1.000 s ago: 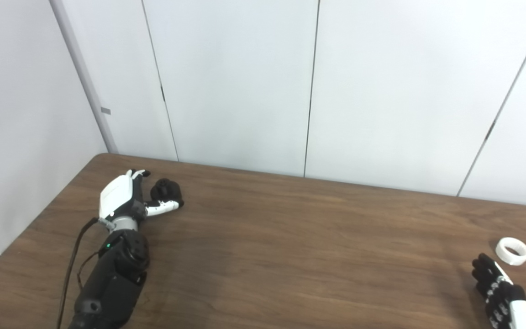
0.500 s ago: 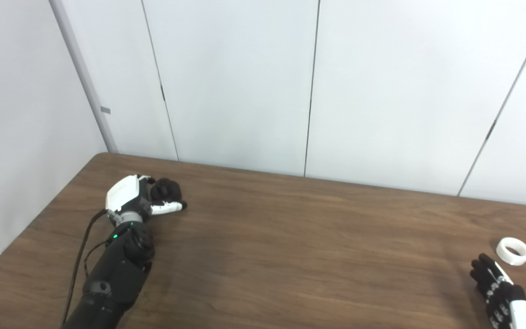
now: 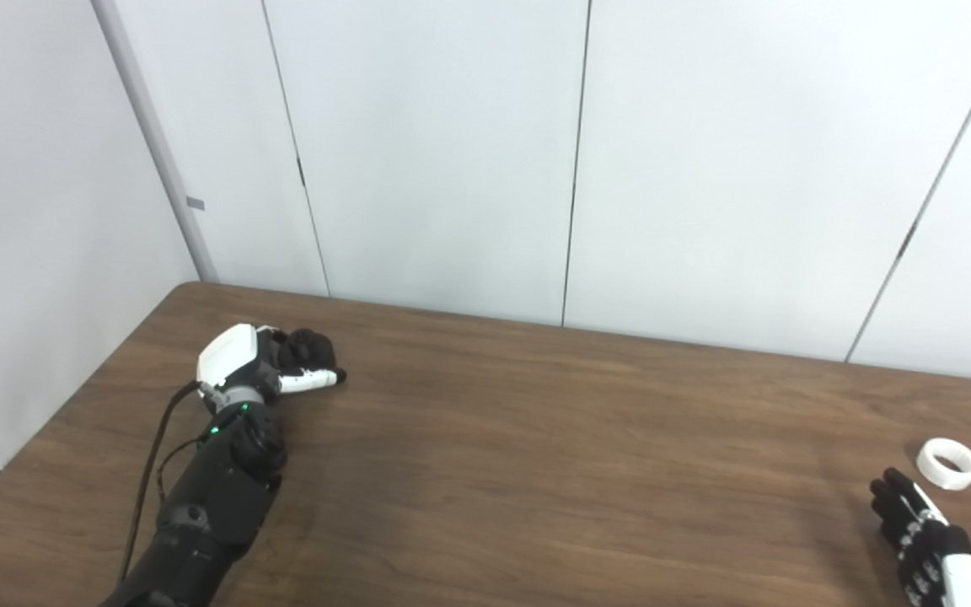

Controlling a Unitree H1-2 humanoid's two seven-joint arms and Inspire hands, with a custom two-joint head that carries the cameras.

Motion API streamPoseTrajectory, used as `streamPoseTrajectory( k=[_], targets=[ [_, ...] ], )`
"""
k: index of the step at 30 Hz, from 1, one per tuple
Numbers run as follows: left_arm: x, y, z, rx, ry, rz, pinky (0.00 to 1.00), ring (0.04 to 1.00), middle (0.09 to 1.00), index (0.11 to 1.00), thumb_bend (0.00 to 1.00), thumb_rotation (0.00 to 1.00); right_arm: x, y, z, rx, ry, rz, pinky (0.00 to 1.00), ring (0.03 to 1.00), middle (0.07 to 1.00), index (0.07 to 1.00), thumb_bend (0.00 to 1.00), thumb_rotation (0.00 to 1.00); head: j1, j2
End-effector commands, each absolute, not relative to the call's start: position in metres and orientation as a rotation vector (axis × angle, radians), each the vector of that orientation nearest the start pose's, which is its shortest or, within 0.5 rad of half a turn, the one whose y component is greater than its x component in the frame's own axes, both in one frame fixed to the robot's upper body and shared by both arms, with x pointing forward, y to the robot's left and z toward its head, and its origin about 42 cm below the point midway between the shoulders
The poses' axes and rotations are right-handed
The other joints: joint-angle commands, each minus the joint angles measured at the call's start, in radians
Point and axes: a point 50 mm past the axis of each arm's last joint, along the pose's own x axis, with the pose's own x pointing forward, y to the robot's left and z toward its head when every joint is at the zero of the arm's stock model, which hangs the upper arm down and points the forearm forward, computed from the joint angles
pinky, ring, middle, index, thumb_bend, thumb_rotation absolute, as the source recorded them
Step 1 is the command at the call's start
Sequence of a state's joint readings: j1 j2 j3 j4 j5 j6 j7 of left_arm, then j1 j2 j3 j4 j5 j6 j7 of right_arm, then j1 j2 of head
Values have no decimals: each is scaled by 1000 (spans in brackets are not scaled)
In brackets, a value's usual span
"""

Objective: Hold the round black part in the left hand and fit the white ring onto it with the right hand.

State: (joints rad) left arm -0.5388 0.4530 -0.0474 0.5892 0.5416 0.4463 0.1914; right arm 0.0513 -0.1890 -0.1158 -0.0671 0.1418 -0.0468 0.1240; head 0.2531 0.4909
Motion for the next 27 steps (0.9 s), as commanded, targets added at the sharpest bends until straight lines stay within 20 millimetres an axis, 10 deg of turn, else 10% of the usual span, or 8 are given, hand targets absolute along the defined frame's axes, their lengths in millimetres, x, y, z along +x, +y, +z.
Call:
streamPoseTrajectory(
  k=[1, 15, 19, 27],
  targets=[
    [452, 403, 196, 1027, 285, 507, 1000, 987, 940, 798, 930, 386, 253, -302, 99, -52, -22, -2, 1000, 937, 923, 913, 591, 1000, 2, 1],
    [448, 403, 199, 985, 229, 531, 1000, 955, 870, 634, 886, 269, 252, -301, 101, -53, -21, 0, 1000, 938, 922, 912, 585, 1000, 6, 8],
    [446, 402, 198, 953, 198, 543, 1000, 927, 808, 496, 561, 76, 252, -302, 102, -46, -13, -2, 1000, 937, 922, 914, 589, 1000, 8, 10],
    [443, 402, 198, 972, 170, 550, 1000, 878, 742, 481, 523, 48, 253, -304, 102, -61, -14, -3, 1000, 939, 922, 917, 594, 1000, 14, 14]
  ],
)
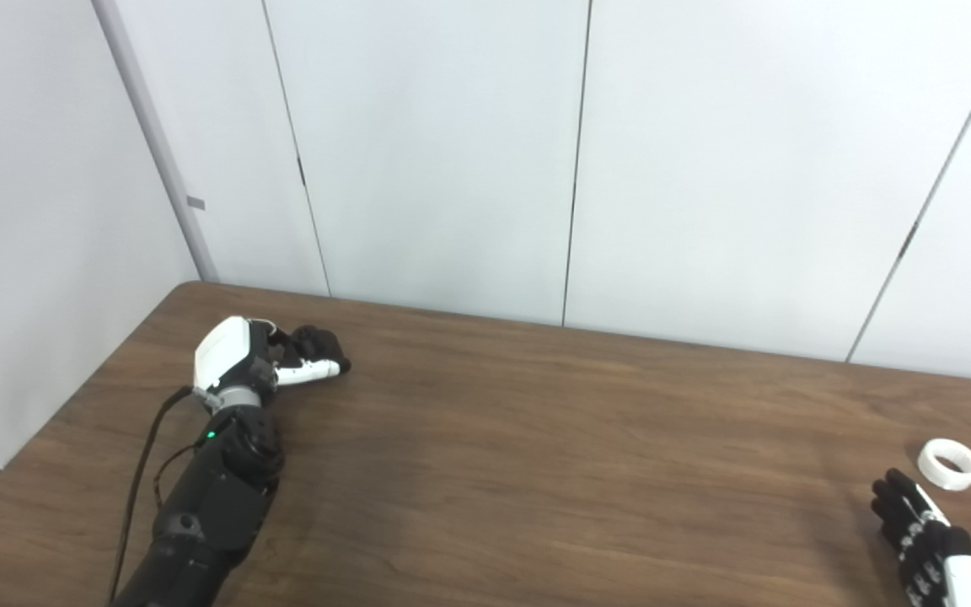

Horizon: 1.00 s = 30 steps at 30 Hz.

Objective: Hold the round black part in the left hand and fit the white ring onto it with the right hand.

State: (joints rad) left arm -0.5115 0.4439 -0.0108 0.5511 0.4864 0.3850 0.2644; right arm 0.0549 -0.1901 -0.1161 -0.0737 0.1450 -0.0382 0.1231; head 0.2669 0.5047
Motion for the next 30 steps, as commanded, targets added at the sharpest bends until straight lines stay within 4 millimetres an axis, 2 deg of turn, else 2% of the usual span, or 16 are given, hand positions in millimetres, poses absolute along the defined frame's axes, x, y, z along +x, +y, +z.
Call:
streamPoseTrajectory(
  k=[1, 8, 14, 30],
  targets=[
    [443, 402, 198, 979, 171, 550, 1000, 875, 739, 481, 523, 48, 253, -304, 103, -60, -13, -5, 1000, 938, 922, 916, 596, 1000, 0, 0],
    [441, 403, 199, 1009, 162, 544, 1000, 880, 744, 482, 523, 49, 254, -304, 102, -61, -20, 1, 1000, 936, 926, 919, 594, 1000, 2, 2],
    [434, 394, 206, 1035, 101, 521, 1000, 871, 741, 482, 523, 49, 255, -302, 103, -55, -17, 4, 1000, 940, 926, 919, 584, 1000, 7, 2],
    [405, 328, 219, 1089, -16, 383, 1000, 888, 764, 482, 524, 50, 259, -301, 102, -72, -21, 6, 1000, 938, 925, 918, 596, 1000, 9, -6]
  ],
)
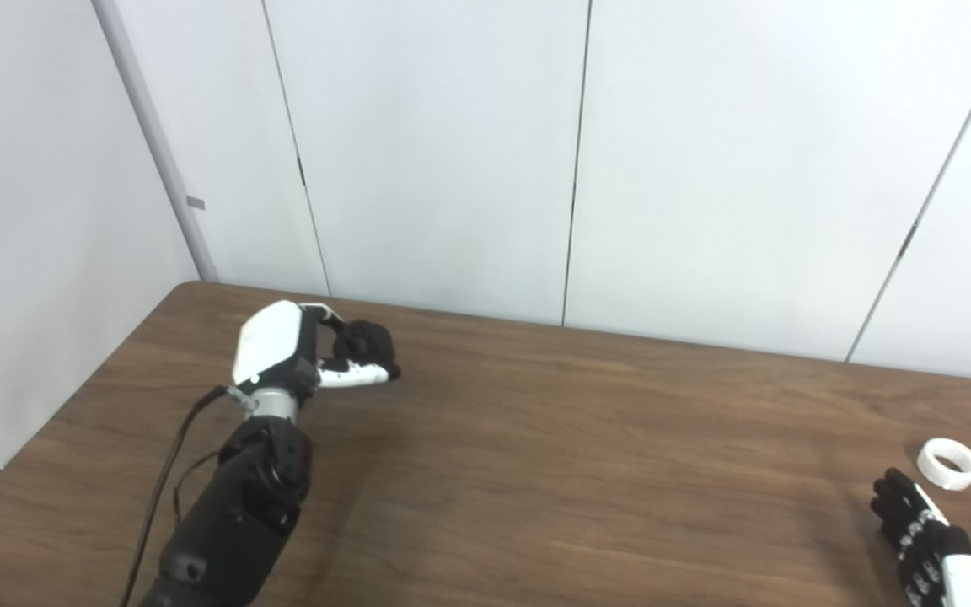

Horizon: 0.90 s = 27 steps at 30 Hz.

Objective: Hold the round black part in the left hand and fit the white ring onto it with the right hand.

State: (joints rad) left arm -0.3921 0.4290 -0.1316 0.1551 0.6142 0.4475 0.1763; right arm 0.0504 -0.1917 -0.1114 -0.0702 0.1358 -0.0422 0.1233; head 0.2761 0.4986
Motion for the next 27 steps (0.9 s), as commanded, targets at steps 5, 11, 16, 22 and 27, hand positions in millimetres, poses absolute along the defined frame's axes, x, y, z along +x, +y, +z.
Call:
streamPoseTrajectory(
  k=[5, 11, 16, 22, 27],
  targets=[
    [389, 303, 217, 1066, -82, 323, 1000, 873, 756, 482, 524, 50, 260, -299, 102, -74, -22, 10, 1000, 935, 924, 919, 594, 1000, -1, -1],
    [368, 270, 212, 1089, -140, 244, 1000, 891, 767, 482, 524, 53, 262, -299, 102, -79, -21, 11, 1000, 930, 921, 917, 582, 1000, -2, -4],
    [352, 245, 202, 1075, -168, 195, 1000, 882, 767, 482, 525, 54, 263, -297, 103, -72, -20, 12, 992, 929, 921, 916, 577, 1000, -2, -5],
    [337, 219, 189, 1086, -196, 136, 1000, 879, 771, 482, 525, 57, 265, -294, 102, -74, -24, 18, 994, 930, 921, 914, 563, 1000, -3, -10],
    [324, 201, 180, 1093, -228, 100, 1000, 879, 772, 482, 525, 60, 267, -292, 102, -71, -20, 15, 986, 929, 919, 911, 553, 1000, -7, -10]
  ],
)
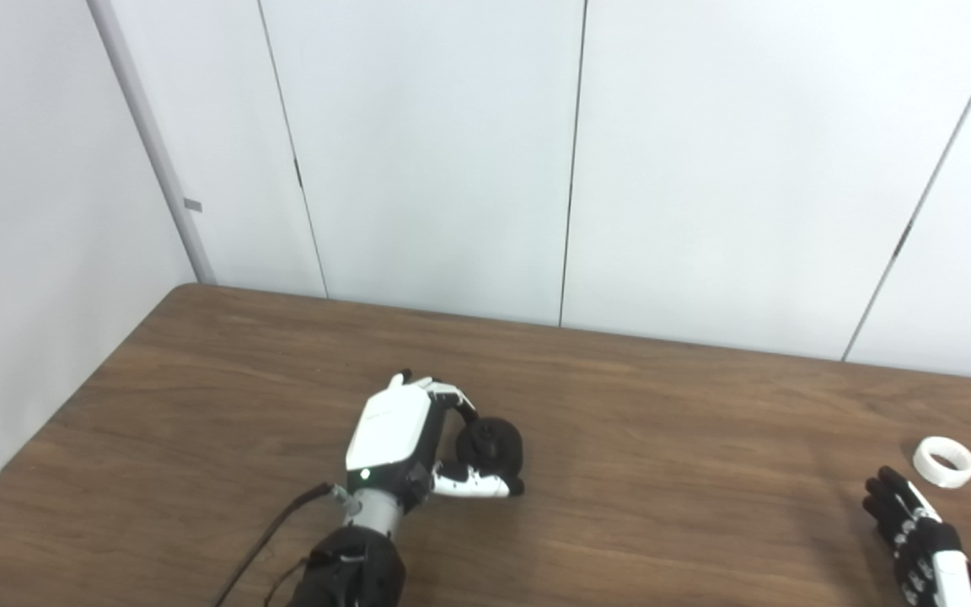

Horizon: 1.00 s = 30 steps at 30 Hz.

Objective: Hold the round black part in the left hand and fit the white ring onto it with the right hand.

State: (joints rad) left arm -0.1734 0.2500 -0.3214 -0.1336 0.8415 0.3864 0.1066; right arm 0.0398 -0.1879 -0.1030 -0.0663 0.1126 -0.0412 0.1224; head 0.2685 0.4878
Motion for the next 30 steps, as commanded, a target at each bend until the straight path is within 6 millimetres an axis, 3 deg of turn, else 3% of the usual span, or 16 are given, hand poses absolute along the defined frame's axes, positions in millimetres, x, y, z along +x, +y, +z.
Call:
streamPoseTrajectory(
  k=[1, 16, 26, 30],
  targets=[
    [320, 197, 178, 1097, -239, 90, 1000, 881, 772, 482, 524, 60, 267, -292, 102, -70, -20, 15, 991, 928, 918, 913, 565, 1000, 0, 0],
    [279, 156, 145, 1146, -319, -20, 1000, 871, 770, 482, 524, 56, 269, -287, 104, -71, -20, 16, 998, 928, 915, 913, 590, 1000, -9, 0],
    [256, 150, 121, 1145, -298, -101, 1000, 901, 784, 482, 525, 56, 268, -284, 109, -75, -23, 16, 975, 918, 910, 905, 589, 1000, -42, 25],
    [250, 153, 116, 1140, -282, -119, 1000, 904, 786, 482, 525, 55, 267, -280, 111, -78, -26, 15, 969, 908, 904, 901, 596, 1000, -99, 60]
  ],
)
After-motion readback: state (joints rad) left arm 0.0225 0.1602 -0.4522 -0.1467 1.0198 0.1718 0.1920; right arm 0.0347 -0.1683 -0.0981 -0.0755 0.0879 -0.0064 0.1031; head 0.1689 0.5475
